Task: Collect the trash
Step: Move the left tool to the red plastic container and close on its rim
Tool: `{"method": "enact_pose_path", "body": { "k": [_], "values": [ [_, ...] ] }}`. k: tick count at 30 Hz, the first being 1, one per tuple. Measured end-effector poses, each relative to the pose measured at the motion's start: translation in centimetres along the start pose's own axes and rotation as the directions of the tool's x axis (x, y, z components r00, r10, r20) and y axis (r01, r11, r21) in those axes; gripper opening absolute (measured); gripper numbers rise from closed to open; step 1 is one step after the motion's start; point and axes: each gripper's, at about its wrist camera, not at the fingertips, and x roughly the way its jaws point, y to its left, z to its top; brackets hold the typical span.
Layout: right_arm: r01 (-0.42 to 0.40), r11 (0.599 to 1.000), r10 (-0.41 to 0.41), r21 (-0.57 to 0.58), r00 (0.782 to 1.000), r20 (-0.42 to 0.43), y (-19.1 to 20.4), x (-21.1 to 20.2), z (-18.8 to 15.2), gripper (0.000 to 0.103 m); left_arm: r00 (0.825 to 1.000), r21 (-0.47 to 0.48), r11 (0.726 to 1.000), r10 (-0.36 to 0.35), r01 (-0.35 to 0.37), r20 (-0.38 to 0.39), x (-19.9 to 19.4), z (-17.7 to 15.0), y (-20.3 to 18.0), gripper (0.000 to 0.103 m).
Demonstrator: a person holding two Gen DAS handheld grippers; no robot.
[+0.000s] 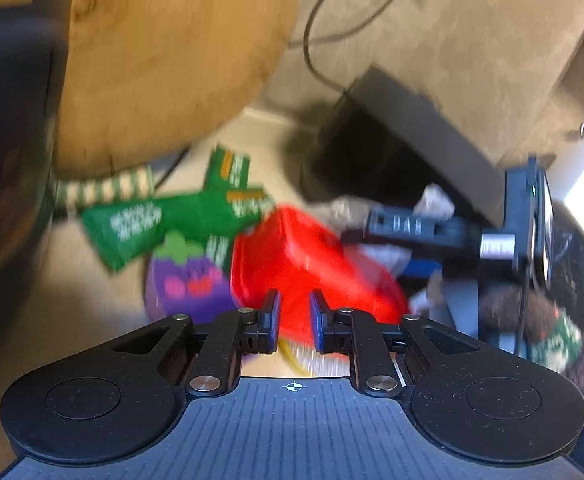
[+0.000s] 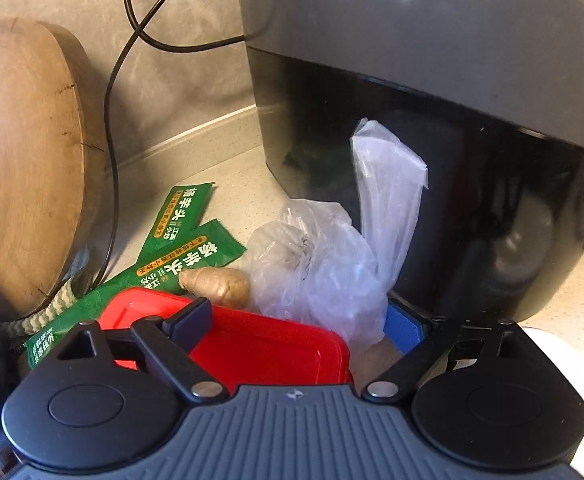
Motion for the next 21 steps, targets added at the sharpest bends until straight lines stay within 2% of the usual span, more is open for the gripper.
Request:
{"method": "enact_pose_path", "body": {
  "k": [6, 12, 15, 19, 21],
  "values": [
    [-0.059, 0.998, 0.060, 0.015, 0.996, -0.065, -0.1, -0.9, -0.2, 0.094, 1.000, 0.023, 1.000, -0.008, 0.008, 0.009, -3.0, -1.6, 0.5, 0.019],
    [-0.147, 0.989, 0.148, 0.017, 0.982, -0.113, 0.9, -4.0, -3.0, 0.095, 0.999, -0.086, 0.996, 0.018, -0.015, 0.032, -4.7, -2.1, 2.5, 0.019],
    [-0.201, 0.979, 0.203, 0.027, 0.968, -0.149, 1.1, -5.6, -4.6, 0.095, 0.999, -0.110, 0.994, 0.020, -0.016, 0.036, -5.2, -2.3, 2.8, 0.019],
    [-0.274, 0.957, 0.287, 0.090, 0.940, -0.185, 0.8, -7.0, -6.1, 0.095, 0.999, -0.098, 0.995, 0.014, -0.011, 0.033, -5.3, -2.3, 2.5, 0.019],
    [-0.282, 0.954, 0.296, 0.099, 0.940, -0.170, 0.9, -7.8, -6.5, 0.095, 0.999, -0.087, 0.996, 0.017, -0.015, 0.028, -5.2, -2.3, 2.3, 0.019]
  ]
}}
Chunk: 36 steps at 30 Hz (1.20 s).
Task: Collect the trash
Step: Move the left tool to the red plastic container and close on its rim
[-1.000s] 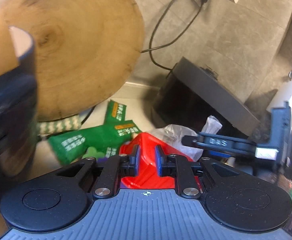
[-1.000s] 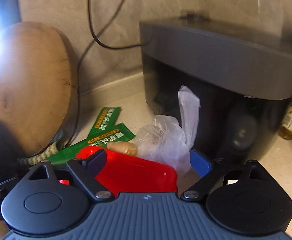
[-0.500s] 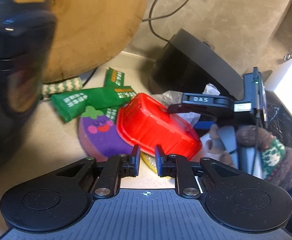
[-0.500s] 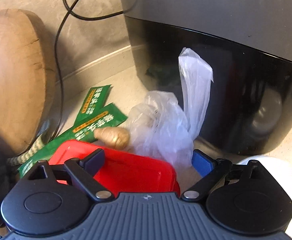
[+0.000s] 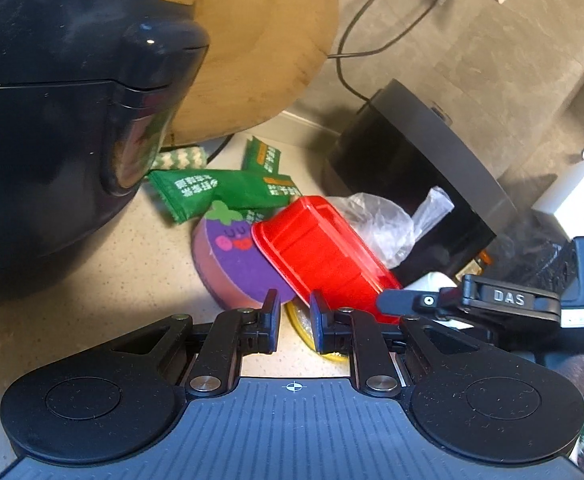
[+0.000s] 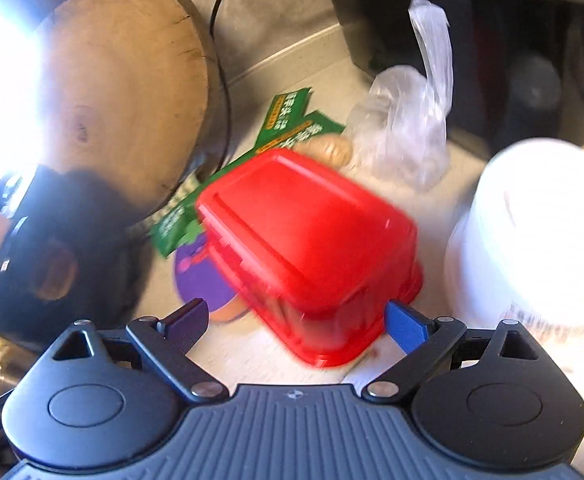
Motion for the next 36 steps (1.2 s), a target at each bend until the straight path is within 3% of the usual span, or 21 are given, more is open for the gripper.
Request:
{"method": "enact_pose_path", "body": {
  "k": [6, 10, 15, 22, 32, 36],
  "values": [
    [0.110, 0.993, -0.101, -0.050, 0.984, 0.147, 0.5, -1.7, -0.8, 0.097, 0.999, 0.017, 0.999, 0.031, -0.030, -0.028, 0.3, -0.4, -0.1, 0.019],
    [0.170, 0.985, -0.160, -0.039, 0.968, 0.193, -0.4, -1.9, -0.4, 0.097, 0.998, 0.035, 0.999, 0.038, -0.036, -0.042, 0.1, -0.9, -0.3, 0.019],
    [0.136, 0.990, -0.141, 0.039, 0.964, 0.225, -1.9, -2.2, 0.0, 0.098, 0.998, 0.028, 0.999, 0.047, -0.045, -0.042, 0.1, -0.8, -0.4, 0.019],
    [0.115, 0.993, -0.115, 0.016, 0.949, 0.293, -1.2, -1.2, 1.5, 0.100, 0.997, 0.047, 0.998, 0.037, -0.034, -0.064, 1.1, -0.8, -1.4, 0.019],
    [0.177, 0.980, -0.154, -0.092, 0.963, 0.219, -0.3, 5.2, 5.1, 0.101, 0.994, 0.091, 0.994, 0.065, -0.057, -0.088, 1.9, -1.0, -2.1, 0.019],
    [-0.025, 0.997, 0.036, -0.076, 0.990, 0.137, -0.1, 3.0, 3.7, 0.103, 0.994, 0.080, 0.995, 0.071, -0.064, -0.079, 1.7, -0.9, -1.7, 0.019]
  ]
}}
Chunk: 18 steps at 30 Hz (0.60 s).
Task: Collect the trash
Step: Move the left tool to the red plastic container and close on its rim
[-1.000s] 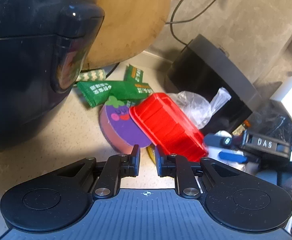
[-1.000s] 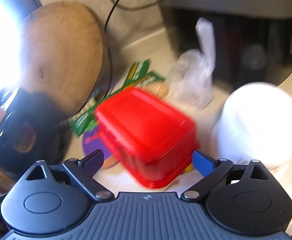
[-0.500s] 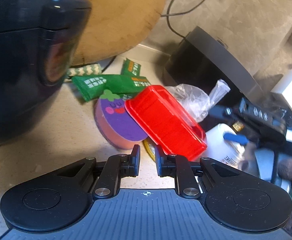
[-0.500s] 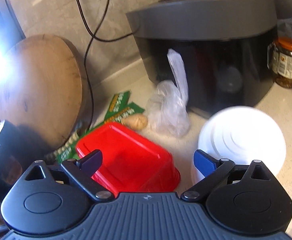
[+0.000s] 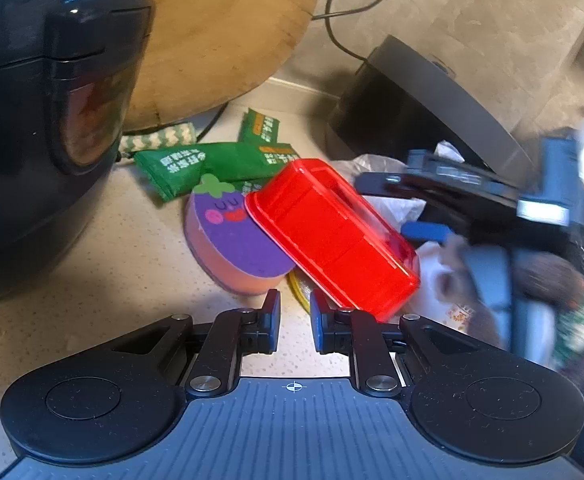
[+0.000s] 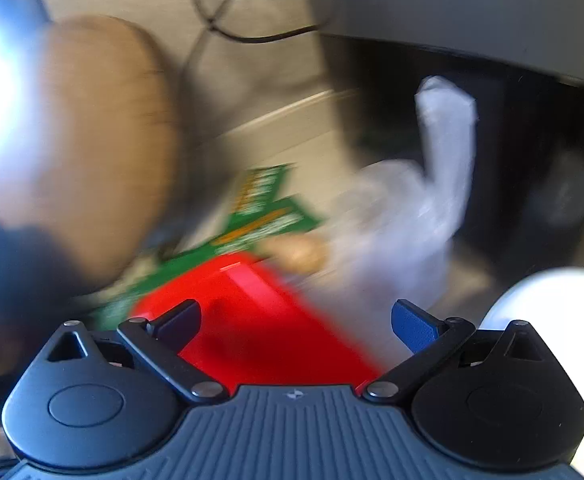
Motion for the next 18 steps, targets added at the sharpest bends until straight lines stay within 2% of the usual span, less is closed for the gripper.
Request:
{"method": "enact_pose_path", "body": {
  "k": [2, 4, 6, 7, 8, 10, 12, 15, 18],
  "values": [
    [-0.121, 0.991, 0.124, 0.058, 0.991, -0.049, 0.2, -1.4, -1.0, 0.103, 1.000, -0.005, 1.000, -0.003, 0.003, 0.002, -0.1, -0.1, 0.2, 0.019],
    [-0.231, 0.965, 0.240, 0.121, 0.968, -0.069, 0.2, -2.9, -2.3, 0.103, 1.000, -0.008, 1.000, -0.005, 0.005, -0.001, -0.1, -0.4, 0.5, 0.019],
    [-0.295, 0.941, 0.311, 0.165, 0.947, -0.076, 0.3, -4.3, -3.6, 0.103, 1.000, -0.021, 1.000, 0.010, -0.010, -0.011, 0.1, -0.7, 1.2, 0.019],
    [-0.295, 0.941, 0.309, 0.167, 0.949, -0.060, 0.3, -5.1, -4.0, 0.103, 1.000, -0.035, 0.999, 0.016, -0.017, -0.016, 0.2, -0.9, 1.8, 0.019],
    [-0.266, 0.952, 0.275, 0.153, 0.961, -0.036, 0.3, -5.8, -4.3, 0.103, 1.000, -0.053, 0.998, 0.020, -0.021, -0.022, 0.4, -1.1, 2.3, 0.019],
    [-0.150, 0.984, 0.148, 0.093, 0.989, 0.023, 0.4, -6.6, -4.4, 0.103, 1.000, -0.091, 0.996, 0.014, -0.016, -0.025, 0.8, -1.3, 3.1, 0.019],
    [-0.044, 0.996, 0.040, 0.080, 0.998, 0.055, -0.2, -6.5, -3.7, 0.103, 1.000, -0.124, 0.992, -0.029, 0.028, -0.008, 1.3, -1.3, 3.3, 0.019],
    [-0.041, 0.994, 0.036, 0.100, 0.998, 0.053, -1.2, -5.7, -2.4, 0.103, 0.988, -0.156, 0.976, -0.152, 0.153, 0.017, 2.2, -1.2, 3.3, 0.019],
    [-0.022, 0.999, 0.020, 0.036, 0.999, 0.046, -0.6, -4.3, -0.8, 0.103, 0.977, -0.183, 0.961, -0.213, 0.209, 0.000, 3.6, -0.8, 2.9, 0.019]
  ]
}}
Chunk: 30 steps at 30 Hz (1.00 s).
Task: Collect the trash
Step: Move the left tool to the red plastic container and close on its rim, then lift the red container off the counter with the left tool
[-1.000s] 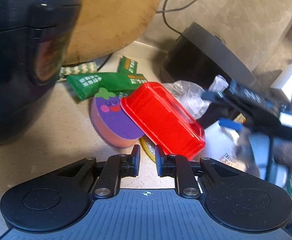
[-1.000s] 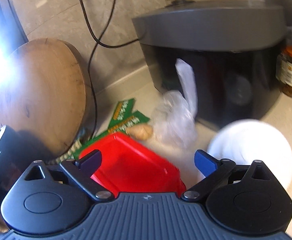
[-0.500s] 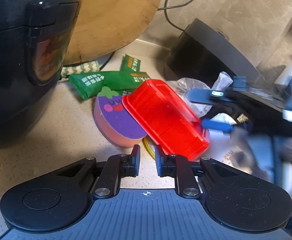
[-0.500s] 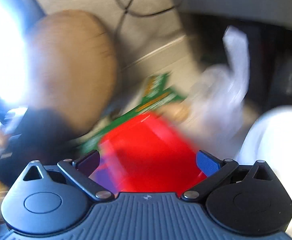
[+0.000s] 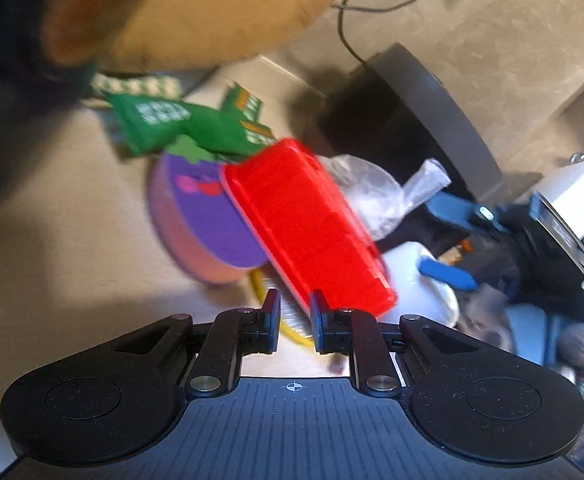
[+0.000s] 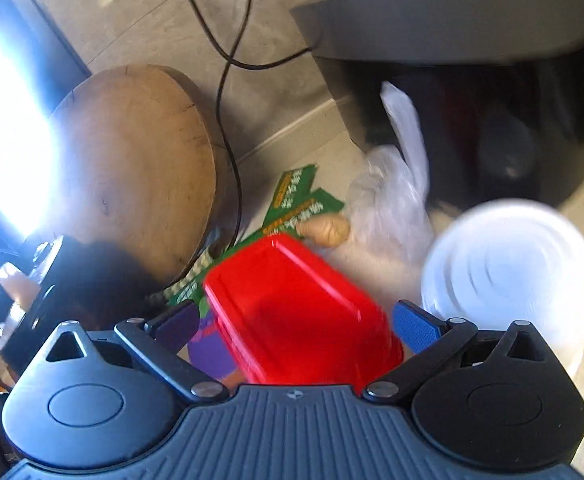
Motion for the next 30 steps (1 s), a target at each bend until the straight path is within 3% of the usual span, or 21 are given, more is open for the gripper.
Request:
{"method": "enact_pose_path", "body": {
  "k": [8, 11, 16, 21, 25, 28, 30],
  "values": [
    [0.044, 0.999, -0.045, -0.021, 0.997, -0.060, -0.4, 4.3, 1.9, 0.103, 1.000, -0.195, 0.981, -0.008, 0.005, -0.015, 3.0, 0.2, 2.0, 0.020],
    [0.038, 0.999, -0.040, -0.033, 0.997, -0.069, -0.4, 4.8, 1.6, 0.103, 0.999, -0.259, 0.965, -0.050, 0.043, -0.017, 3.8, -0.1, 3.0, 0.027],
    [0.037, 0.999, -0.039, -0.032, 0.997, -0.061, -0.5, 4.9, 1.3, 0.103, 0.995, -0.315, 0.944, -0.098, 0.095, 0.006, 4.4, -0.2, 3.5, 0.027],
    [0.083, 0.996, -0.084, -0.031, 0.996, -0.037, -0.2, 5.8, 2.4, 0.103, 0.992, -0.299, 0.946, -0.129, 0.123, -0.001, 4.8, -0.4, 2.7, 0.028],
    [0.048, 0.998, -0.056, -0.045, 0.982, -0.178, -0.5, 8.7, 4.3, 0.103, 0.990, -0.216, 0.967, -0.140, 0.136, -0.003, 5.0, -0.4, 1.8, 0.028],
    [0.048, 0.999, -0.051, -0.022, 0.973, -0.223, -0.8, 9.7, 4.8, 0.103, 0.986, -0.171, 0.971, -0.169, 0.166, -0.003, 5.4, 0.1, 1.5, 0.028],
    [0.037, 0.999, -0.037, -0.005, 0.974, -0.223, -0.5, 9.3, 4.6, 0.103, 0.984, -0.161, 0.971, -0.177, 0.177, 0.012, 4.9, 0.2, 1.4, 0.035]
  ]
}}
